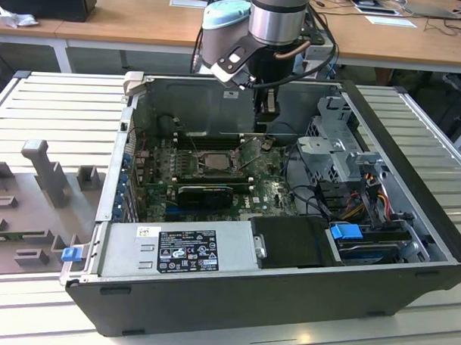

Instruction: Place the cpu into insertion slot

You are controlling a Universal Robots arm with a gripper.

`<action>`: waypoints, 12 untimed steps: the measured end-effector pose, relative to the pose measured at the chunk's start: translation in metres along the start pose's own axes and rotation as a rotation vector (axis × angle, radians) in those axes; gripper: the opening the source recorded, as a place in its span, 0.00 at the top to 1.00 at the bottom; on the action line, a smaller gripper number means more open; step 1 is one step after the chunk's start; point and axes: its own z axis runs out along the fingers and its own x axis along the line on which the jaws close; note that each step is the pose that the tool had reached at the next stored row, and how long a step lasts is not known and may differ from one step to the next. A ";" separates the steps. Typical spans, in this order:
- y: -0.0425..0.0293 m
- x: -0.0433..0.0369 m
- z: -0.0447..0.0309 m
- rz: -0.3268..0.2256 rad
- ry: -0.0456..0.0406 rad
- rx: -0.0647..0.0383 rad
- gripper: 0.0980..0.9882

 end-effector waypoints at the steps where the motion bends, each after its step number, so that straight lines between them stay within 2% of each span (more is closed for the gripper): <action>1: 0.0003 0.0000 0.0000 0.000 -0.0001 0.000 0.99; 12: 0.0031 0.0000 0.0002 0.000 0.0000 0.000 0.99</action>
